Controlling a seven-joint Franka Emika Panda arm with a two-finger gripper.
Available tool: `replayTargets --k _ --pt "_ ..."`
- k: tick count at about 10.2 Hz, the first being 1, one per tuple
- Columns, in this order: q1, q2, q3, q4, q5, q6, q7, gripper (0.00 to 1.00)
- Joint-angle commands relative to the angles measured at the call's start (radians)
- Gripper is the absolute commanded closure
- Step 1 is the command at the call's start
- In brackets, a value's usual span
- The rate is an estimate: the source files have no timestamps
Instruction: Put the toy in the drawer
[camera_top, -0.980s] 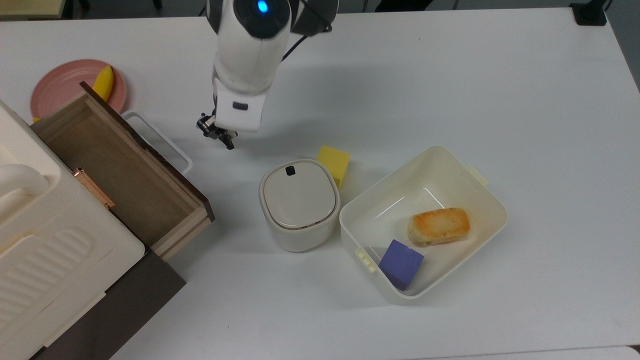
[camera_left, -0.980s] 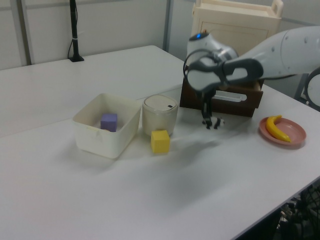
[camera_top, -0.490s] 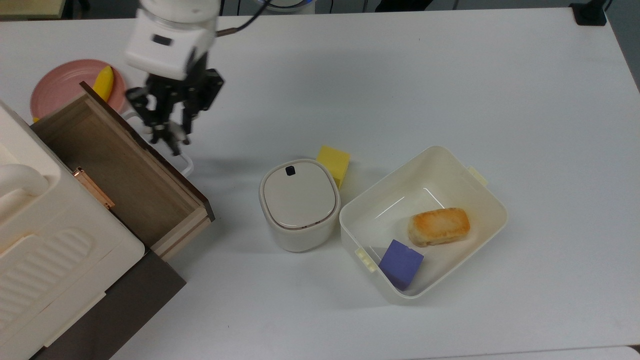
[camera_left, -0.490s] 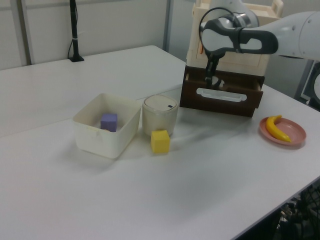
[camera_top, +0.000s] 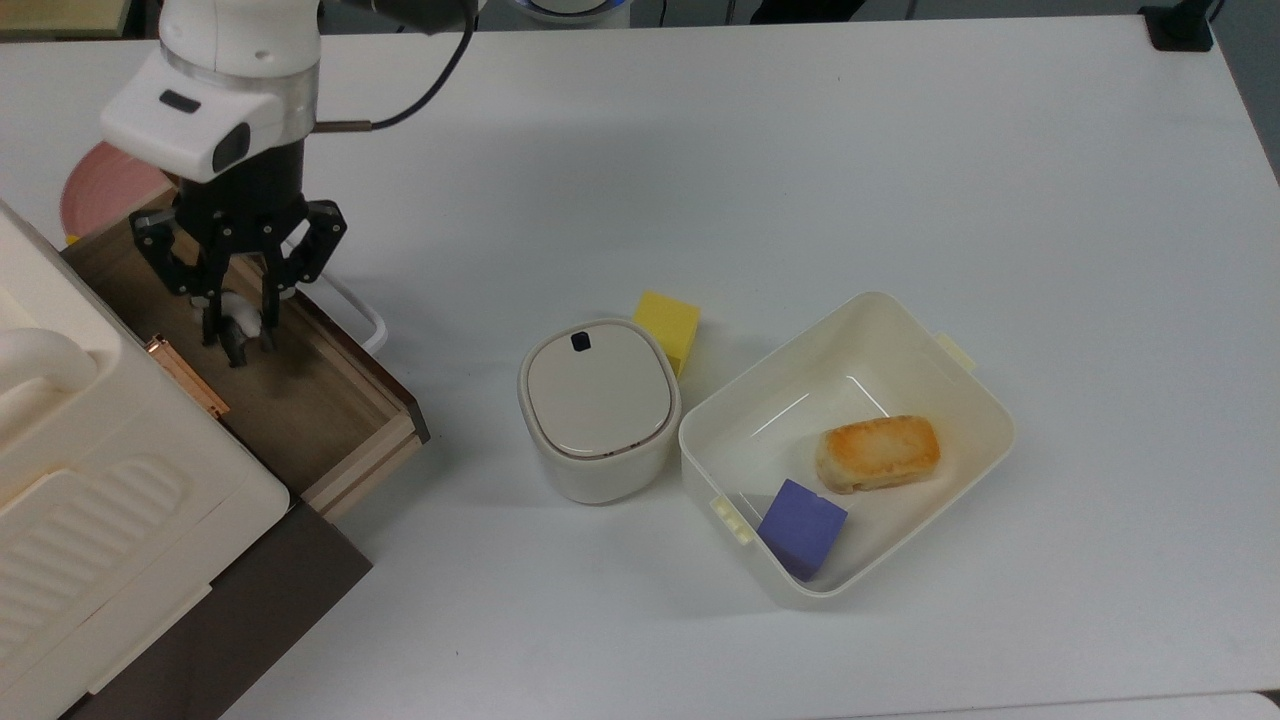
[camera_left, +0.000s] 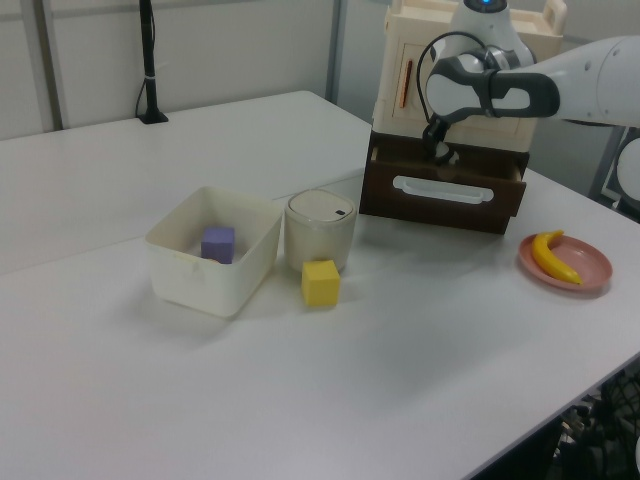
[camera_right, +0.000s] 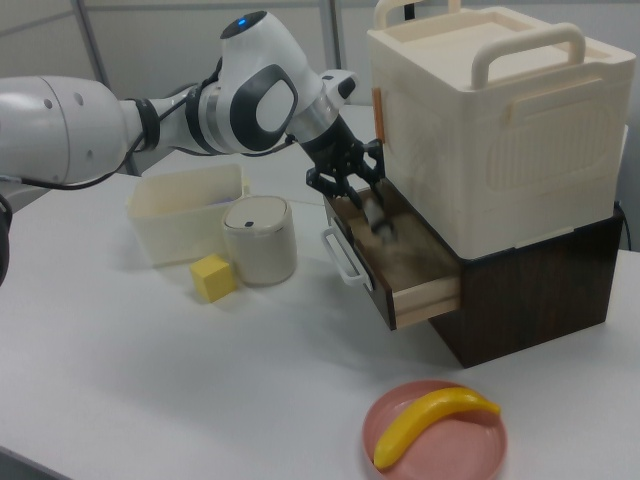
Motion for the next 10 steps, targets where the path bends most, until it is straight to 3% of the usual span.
replayTargets --k 1,2,3,6,8,10 --pt "0.005 0.015 -0.005 0.006 0.005 0.011 0.027 0.25" --pt "0.009 0.012 -0.004 0.003 0.009 -0.001 0.032 0.19" --pt "0.015 0.001 0.006 -0.013 0.009 -0.028 0.08 0.0" --pt "0.12 -0.042 0.012 -0.011 0.023 -0.336 0.301 0.0" --pt "0.175 -0.074 0.012 -0.011 0.069 -0.433 0.494 0.0" --pt "0.236 -0.1 0.012 -0.011 0.116 -0.539 0.593 0.0"
